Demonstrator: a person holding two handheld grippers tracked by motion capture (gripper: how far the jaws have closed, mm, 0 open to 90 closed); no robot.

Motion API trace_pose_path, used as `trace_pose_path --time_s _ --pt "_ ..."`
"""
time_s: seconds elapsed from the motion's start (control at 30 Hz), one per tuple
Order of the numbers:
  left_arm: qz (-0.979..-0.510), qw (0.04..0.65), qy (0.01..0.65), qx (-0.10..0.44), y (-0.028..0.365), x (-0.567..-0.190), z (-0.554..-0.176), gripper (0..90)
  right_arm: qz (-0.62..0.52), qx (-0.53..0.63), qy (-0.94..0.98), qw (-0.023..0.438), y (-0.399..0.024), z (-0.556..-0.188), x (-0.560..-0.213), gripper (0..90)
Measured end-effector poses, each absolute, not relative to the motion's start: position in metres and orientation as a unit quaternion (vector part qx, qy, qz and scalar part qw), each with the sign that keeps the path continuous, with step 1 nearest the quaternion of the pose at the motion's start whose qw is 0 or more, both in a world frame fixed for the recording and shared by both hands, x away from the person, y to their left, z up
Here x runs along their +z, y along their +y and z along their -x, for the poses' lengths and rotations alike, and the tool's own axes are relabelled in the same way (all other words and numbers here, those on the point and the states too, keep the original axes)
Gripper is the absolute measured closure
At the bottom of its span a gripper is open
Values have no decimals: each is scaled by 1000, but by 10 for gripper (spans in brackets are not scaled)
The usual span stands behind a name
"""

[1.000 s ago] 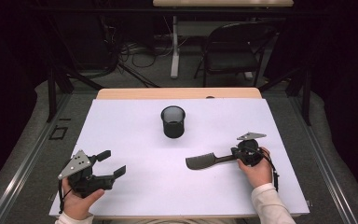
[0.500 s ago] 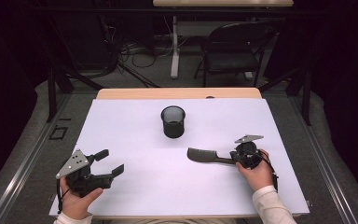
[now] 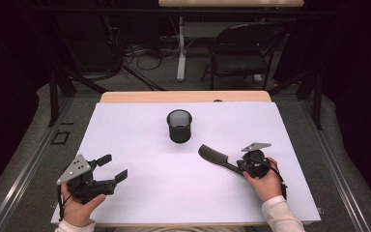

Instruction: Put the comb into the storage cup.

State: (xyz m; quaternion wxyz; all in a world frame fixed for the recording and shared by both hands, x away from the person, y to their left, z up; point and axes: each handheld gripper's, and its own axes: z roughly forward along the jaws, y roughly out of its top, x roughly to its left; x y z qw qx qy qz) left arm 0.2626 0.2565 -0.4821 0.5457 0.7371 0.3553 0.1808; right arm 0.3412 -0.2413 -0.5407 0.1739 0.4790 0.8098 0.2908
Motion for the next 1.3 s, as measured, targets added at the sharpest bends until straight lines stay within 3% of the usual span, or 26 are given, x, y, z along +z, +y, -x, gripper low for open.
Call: trace_pose_path --time_s 0.87,1.3 --pt "-737 546 356 179 257 -483 -263 169 -479 301 809 159 -241 -337 -540 892" --pt "-737 546 356 179 257 -483 -263 169 -483 312 802 160 -245 -335 -534 806"
